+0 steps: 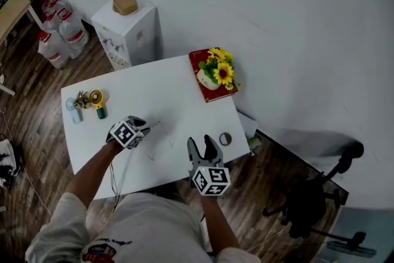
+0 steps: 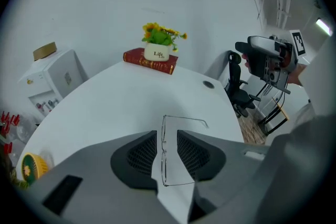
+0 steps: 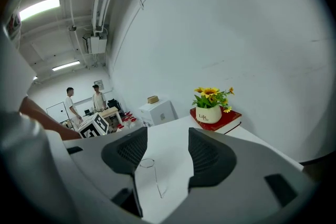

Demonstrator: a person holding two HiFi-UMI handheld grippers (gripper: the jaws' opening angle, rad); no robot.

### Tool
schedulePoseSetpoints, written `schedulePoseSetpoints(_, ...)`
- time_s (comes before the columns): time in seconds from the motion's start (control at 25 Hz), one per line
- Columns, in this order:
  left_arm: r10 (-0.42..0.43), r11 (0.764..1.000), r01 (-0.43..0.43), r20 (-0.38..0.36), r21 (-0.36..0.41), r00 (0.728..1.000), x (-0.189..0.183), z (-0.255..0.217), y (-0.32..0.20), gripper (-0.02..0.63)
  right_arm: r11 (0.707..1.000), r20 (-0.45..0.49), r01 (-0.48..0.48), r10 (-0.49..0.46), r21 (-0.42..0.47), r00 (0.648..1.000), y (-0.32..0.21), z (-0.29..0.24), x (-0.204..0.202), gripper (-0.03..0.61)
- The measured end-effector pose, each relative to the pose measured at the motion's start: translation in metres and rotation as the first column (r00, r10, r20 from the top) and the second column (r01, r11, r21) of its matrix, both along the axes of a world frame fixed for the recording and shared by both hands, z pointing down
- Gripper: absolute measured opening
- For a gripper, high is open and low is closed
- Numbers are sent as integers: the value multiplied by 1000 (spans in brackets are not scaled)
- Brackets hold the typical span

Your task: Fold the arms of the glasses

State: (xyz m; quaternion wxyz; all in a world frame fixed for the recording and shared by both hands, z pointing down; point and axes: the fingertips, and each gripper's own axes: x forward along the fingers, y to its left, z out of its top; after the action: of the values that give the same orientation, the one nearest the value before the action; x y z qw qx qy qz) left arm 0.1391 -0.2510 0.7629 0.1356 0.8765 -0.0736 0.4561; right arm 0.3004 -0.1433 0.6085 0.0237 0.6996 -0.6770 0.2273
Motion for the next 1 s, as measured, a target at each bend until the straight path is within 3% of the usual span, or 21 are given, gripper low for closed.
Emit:
schedulePoseSetpoints(0.24,29,998,-27,55,-50,998,11,20,8,104,998,-5,-66,66,-14,998,19,5,19,227)
schedulePoseSetpoints(0.64,32,999,-28,173,-24,984,9,40,5,40,993,-10,-120,120,-21,993,35,6,40,213)
schedulePoseSetpoints(1.0,-15,996,26,125,-85,992,-2,26,11,27,997,7,-78,78,-17,997,29,8,26,210)
